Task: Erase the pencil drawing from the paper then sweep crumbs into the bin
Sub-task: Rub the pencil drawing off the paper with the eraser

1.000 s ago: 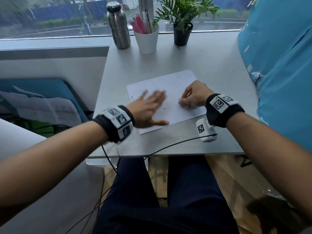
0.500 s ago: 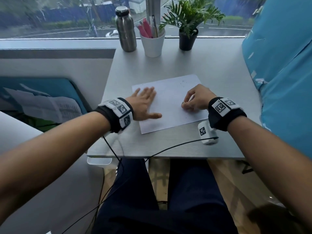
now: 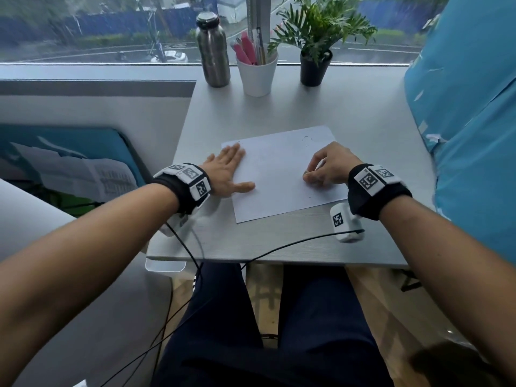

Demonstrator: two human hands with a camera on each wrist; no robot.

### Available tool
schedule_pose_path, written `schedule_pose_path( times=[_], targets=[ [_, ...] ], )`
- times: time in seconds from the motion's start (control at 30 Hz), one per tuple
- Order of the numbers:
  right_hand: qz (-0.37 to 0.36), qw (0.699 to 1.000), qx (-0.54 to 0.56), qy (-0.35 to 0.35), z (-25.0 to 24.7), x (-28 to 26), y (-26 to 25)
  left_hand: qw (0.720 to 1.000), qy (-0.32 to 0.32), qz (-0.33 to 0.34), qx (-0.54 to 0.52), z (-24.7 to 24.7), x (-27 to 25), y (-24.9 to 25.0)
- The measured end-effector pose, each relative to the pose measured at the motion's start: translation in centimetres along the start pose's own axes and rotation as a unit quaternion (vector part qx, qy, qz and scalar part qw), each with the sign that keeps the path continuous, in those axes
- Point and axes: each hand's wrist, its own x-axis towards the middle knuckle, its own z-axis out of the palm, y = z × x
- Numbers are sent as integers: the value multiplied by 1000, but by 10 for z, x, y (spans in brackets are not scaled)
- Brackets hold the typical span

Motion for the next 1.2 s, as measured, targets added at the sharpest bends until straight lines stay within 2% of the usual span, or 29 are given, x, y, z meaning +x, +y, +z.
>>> schedule_pose_path(
  times=[0.07,0.1,0.2,0.23,0.37,0.43,0.57,0.63,0.83,1.0,1.13,1.2],
  targets=[
    [-1,1000,-4,7,1,0,0,999,8,-30,15,0,-5,-3],
    [-1,1000,-5,11,2,0,1,1000,13,-17,22,1,-9,-1],
    [-3,1000,-9,19,3,-1,1,996,3,91,12,3,-20,10],
    [0,1000,-12,19,3,-1,0,994,-12,107,8,4,-22,12],
    [-7,998,-58,33,5,-8,-13,997,-37,72,-3,5,-21,9],
    [-45,994,-88,48,16,-17,-25,997,-37,65,-2,5,-18,8],
    [-157,981,-111,-1,53,-38,-59,997,-44,58,7,5,-16,7],
    [-182,978,-98,-15,61,-36,-72,997,-49,58,13,5,-16,7],
    [-150,986,-61,33,64,-16,-80,997,-48,57,12,6,-16,6],
    [-217,971,-90,-36,83,-45,-88,997,-51,50,31,5,-17,10],
    [-155,986,-53,22,64,-21,-84,997,-57,51,15,4,-18,9],
    [-157,986,-53,-1,70,-24,-84,997,-58,50,17,4,-19,9]
  ],
)
